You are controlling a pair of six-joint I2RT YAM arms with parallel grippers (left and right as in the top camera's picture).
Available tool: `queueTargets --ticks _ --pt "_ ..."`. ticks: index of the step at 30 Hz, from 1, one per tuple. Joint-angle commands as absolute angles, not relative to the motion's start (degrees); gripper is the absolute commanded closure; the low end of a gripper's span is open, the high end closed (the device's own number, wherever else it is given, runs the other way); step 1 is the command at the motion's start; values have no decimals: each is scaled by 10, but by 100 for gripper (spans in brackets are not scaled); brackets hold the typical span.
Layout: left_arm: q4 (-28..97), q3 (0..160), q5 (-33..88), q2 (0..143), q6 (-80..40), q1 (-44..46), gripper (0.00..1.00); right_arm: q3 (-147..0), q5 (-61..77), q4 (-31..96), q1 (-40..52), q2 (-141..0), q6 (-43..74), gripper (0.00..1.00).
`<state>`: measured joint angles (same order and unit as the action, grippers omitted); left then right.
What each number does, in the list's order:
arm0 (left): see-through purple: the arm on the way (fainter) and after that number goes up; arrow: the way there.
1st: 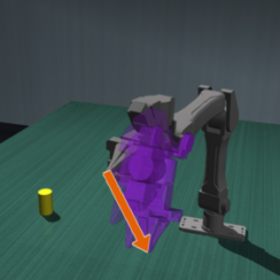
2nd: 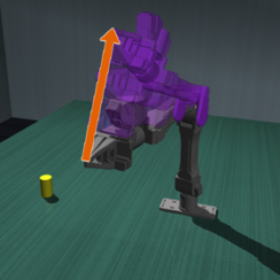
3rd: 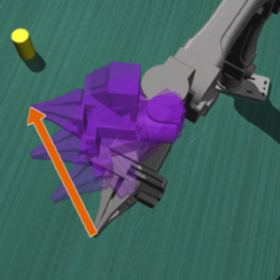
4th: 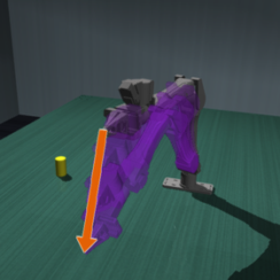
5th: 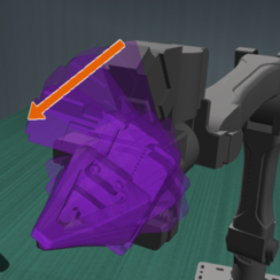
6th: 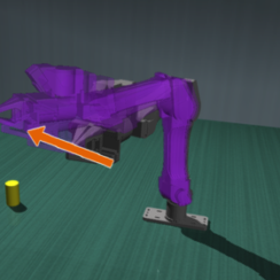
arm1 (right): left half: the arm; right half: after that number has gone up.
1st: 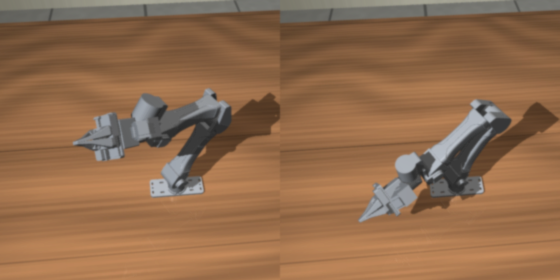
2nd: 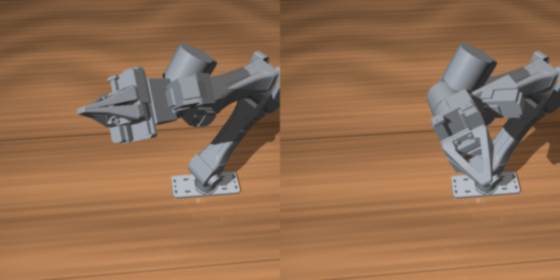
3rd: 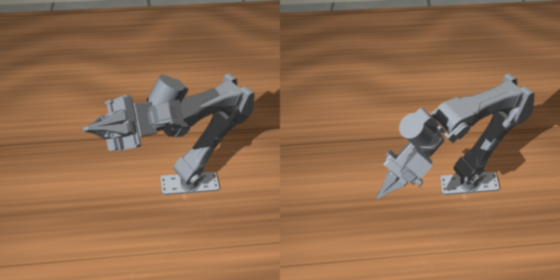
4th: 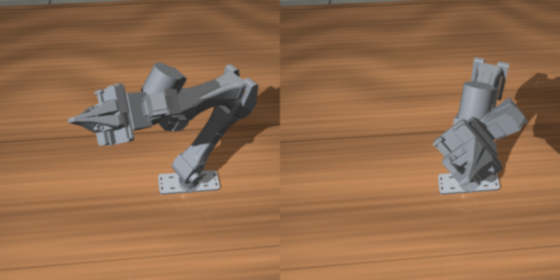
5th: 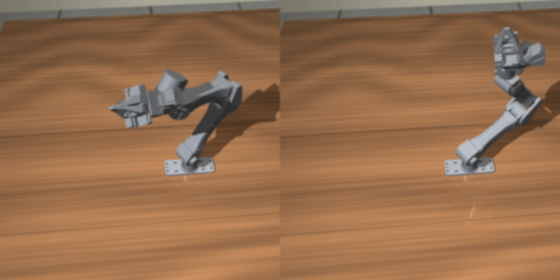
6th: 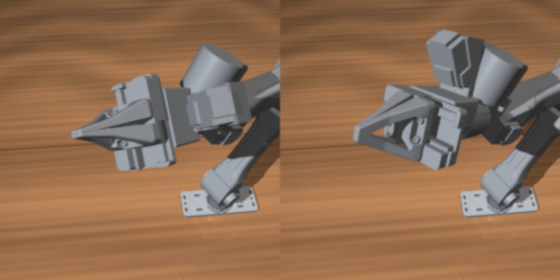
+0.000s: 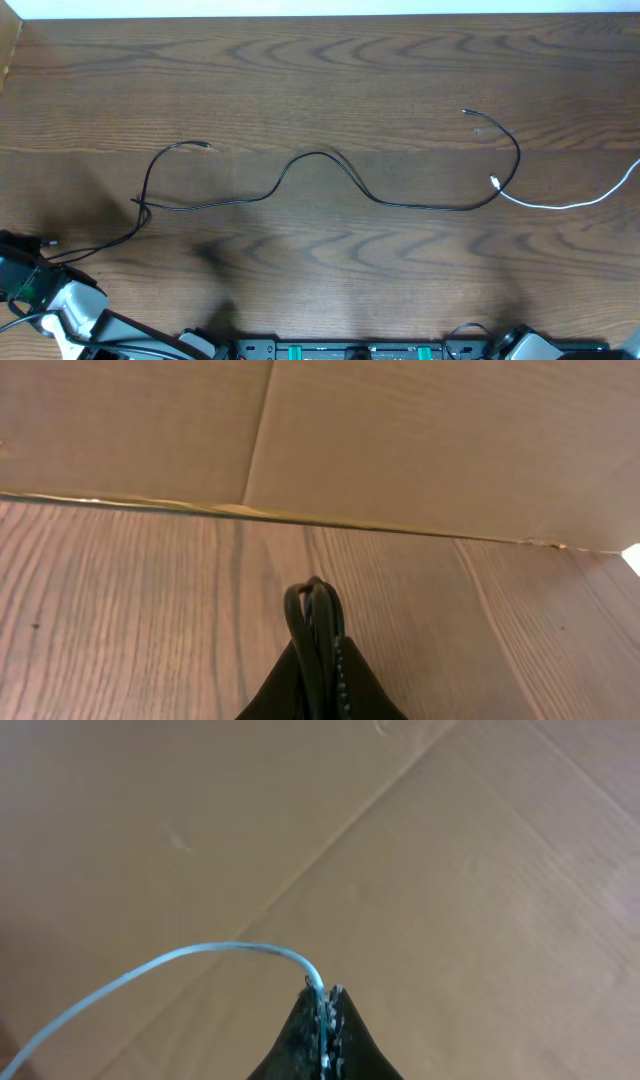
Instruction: Untangle cables
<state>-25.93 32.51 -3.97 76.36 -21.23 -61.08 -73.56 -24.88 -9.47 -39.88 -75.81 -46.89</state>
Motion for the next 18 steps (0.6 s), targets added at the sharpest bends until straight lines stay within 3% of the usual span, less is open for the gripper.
queueTargets --ticks 1,7,18 --pt "-262 333 62 764 -217 -613 93 -745 -286 -103 -429 -781 -504 99" --pt "-262 333 216 764 -215 -581 92 -745 -316 -50 -492 -841 -406 99" --pt "-262 333 265 764 -173 -434 93 -745 -290 59 -529 -925 -266 99"
